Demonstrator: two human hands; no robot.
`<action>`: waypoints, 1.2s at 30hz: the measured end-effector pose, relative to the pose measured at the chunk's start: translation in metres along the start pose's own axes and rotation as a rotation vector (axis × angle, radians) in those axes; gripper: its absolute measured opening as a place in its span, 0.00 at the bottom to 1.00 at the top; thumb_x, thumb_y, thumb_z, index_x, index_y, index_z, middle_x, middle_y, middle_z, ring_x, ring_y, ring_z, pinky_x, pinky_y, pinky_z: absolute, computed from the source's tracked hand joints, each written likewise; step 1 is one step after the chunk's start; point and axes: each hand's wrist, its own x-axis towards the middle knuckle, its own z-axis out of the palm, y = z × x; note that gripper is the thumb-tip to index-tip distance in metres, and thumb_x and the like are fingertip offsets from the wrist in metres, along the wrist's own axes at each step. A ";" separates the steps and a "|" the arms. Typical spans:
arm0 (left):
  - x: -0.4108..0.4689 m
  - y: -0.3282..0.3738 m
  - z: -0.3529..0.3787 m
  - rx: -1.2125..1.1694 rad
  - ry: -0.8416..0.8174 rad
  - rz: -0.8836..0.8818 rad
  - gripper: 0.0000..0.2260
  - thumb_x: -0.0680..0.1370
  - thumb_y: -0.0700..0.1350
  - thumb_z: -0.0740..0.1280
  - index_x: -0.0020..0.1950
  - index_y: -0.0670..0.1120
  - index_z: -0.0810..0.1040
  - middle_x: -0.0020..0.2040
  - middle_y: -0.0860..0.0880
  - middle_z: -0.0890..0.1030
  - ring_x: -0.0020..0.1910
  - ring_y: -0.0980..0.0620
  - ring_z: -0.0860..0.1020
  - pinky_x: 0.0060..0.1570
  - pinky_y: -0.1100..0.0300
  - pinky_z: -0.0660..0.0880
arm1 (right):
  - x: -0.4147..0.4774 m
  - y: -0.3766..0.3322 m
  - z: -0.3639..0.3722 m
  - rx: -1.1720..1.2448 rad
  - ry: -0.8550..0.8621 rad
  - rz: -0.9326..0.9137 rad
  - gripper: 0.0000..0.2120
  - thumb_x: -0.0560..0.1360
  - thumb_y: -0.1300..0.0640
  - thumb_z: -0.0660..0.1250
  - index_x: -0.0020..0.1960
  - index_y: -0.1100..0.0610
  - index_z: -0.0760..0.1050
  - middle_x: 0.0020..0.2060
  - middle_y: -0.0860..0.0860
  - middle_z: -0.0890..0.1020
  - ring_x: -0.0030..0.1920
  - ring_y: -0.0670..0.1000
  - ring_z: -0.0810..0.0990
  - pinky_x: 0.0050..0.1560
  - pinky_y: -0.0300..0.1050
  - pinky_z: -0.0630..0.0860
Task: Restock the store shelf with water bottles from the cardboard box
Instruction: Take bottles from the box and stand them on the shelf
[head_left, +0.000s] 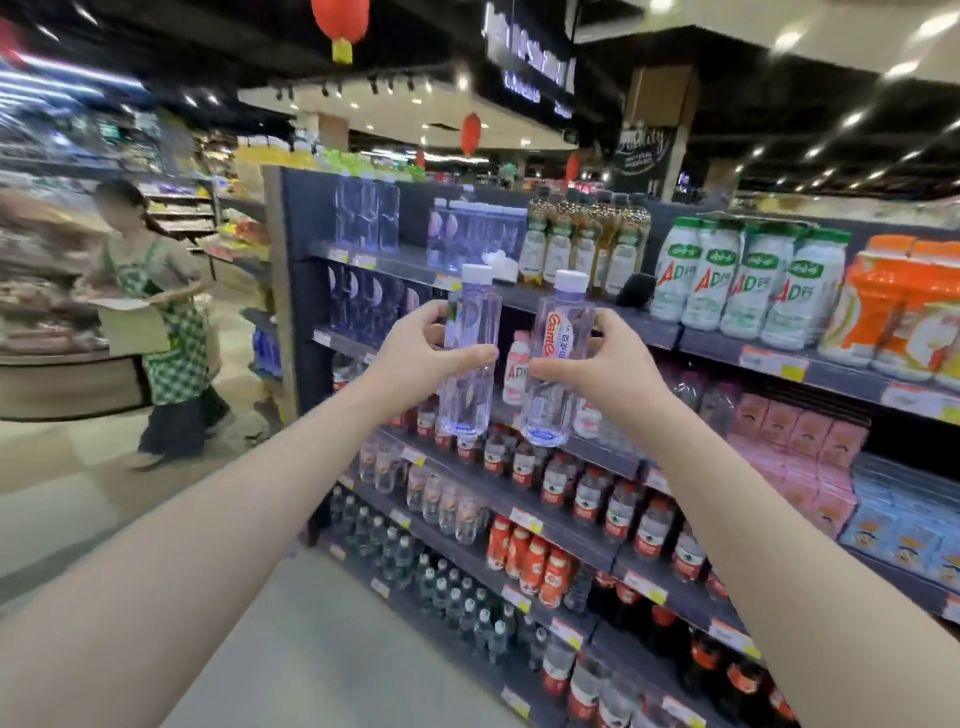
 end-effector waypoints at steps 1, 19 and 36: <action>0.005 -0.005 -0.021 0.003 -0.004 0.002 0.32 0.69 0.61 0.82 0.69 0.55 0.78 0.58 0.50 0.87 0.57 0.49 0.86 0.62 0.44 0.82 | 0.010 -0.013 0.019 -0.007 -0.005 -0.010 0.40 0.61 0.38 0.82 0.68 0.45 0.71 0.58 0.43 0.83 0.57 0.48 0.82 0.57 0.54 0.81; 0.185 -0.161 -0.316 0.050 0.025 0.045 0.46 0.60 0.71 0.82 0.75 0.58 0.74 0.67 0.54 0.83 0.65 0.51 0.82 0.64 0.46 0.81 | 0.226 -0.154 0.305 0.003 0.005 -0.030 0.57 0.49 0.32 0.83 0.73 0.47 0.66 0.63 0.51 0.82 0.60 0.57 0.83 0.59 0.60 0.81; 0.429 -0.293 -0.375 0.048 -0.033 0.088 0.30 0.70 0.58 0.82 0.69 0.56 0.78 0.61 0.55 0.85 0.59 0.58 0.83 0.55 0.65 0.78 | 0.463 -0.116 0.408 -0.019 0.037 -0.049 0.27 0.68 0.50 0.82 0.60 0.48 0.70 0.47 0.45 0.81 0.46 0.46 0.82 0.41 0.41 0.76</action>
